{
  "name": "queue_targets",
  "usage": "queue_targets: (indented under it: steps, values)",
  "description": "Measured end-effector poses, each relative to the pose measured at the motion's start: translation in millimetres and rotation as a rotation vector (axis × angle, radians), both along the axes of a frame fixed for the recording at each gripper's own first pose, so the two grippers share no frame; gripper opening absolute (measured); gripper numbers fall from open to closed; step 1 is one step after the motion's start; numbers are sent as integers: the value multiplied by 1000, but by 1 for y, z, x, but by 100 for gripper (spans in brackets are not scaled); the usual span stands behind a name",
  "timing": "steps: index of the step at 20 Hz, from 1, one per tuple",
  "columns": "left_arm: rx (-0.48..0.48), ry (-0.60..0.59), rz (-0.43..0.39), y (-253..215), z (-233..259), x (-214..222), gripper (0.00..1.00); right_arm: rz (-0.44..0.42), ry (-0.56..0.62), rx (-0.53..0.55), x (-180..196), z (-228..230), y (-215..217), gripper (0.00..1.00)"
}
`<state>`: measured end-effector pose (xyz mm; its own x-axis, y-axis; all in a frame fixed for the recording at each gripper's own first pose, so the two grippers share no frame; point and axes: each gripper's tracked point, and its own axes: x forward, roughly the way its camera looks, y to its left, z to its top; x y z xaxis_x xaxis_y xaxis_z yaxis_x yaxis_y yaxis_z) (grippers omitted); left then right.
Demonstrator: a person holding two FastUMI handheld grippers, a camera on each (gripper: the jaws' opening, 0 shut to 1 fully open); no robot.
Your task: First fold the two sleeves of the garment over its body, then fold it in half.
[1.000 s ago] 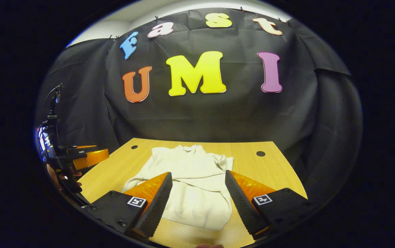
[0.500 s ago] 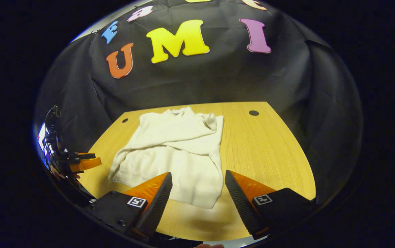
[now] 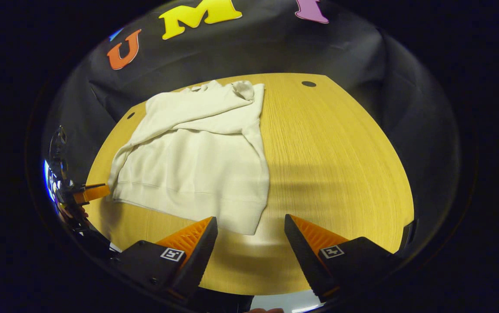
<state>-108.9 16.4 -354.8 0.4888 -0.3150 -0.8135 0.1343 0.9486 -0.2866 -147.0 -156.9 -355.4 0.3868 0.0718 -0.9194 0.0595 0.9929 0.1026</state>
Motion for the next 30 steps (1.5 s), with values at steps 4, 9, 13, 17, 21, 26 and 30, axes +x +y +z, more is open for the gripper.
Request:
queue_targets:
  steps: [4, 9, 13, 17, 21, 26, 30]
  values:
    - [-17, 24, 11, -13, -2, 0, 99, -21, 54, -27, 6, -25, 9, 97]
    - [16, 102, 40, -11, -9, -6, 96, -26, 109, -64, 5, -37, 12, 95]
    - [85, 145, 45, -1, -16, -3, 80, -43, 110, -79, 15, -42, 9, 84]
    - [180, 177, 34, 11, -15, 0, 53, -22, 111, -52, 18, -42, 10, 61]
    - [171, 178, 17, 5, -6, 12, 24, -90, 118, 21, 23, -43, 16, 30]
    - [97, 156, -25, 4, 32, 38, 4, -133, 65, 120, 33, -21, 16, 2]
    - [34, 79, 9, 8, 93, 85, 3, -178, -29, 209, 56, 21, 17, 2]
